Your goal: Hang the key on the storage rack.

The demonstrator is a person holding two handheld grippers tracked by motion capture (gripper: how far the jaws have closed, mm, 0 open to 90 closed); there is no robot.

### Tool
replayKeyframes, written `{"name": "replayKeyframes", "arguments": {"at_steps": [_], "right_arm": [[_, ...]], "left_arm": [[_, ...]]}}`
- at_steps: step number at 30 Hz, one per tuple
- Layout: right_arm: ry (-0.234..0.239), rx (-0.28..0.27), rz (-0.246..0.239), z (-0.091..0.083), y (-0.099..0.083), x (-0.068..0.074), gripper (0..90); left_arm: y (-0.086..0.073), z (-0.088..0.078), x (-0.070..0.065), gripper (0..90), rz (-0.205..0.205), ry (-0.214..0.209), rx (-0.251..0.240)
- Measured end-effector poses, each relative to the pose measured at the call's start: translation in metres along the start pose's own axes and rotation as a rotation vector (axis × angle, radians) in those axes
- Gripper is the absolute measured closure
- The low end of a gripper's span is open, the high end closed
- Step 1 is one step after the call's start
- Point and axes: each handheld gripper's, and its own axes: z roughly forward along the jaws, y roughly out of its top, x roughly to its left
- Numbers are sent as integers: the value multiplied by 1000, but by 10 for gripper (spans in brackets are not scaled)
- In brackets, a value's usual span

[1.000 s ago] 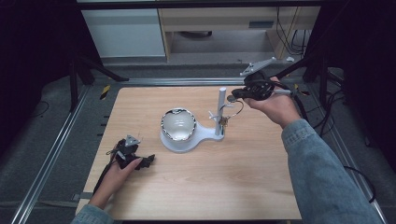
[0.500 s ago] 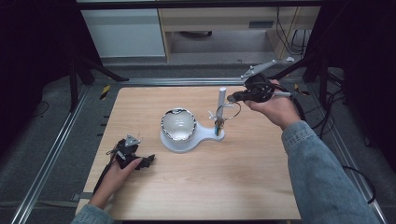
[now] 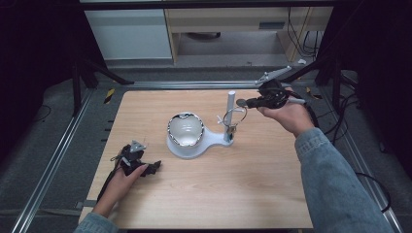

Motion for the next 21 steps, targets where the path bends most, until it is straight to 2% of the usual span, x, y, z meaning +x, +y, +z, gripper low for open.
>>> {"name": "replayKeyframes", "arguments": {"at_steps": [10, 21], "right_arm": [[1, 23, 23, 3, -7, -6, 852], [2, 25, 43, 4, -15, -8, 821]], "left_arm": [[0, 0, 0, 0, 0, 0, 0], [0, 0, 0, 0, 0, 0, 0]]}}
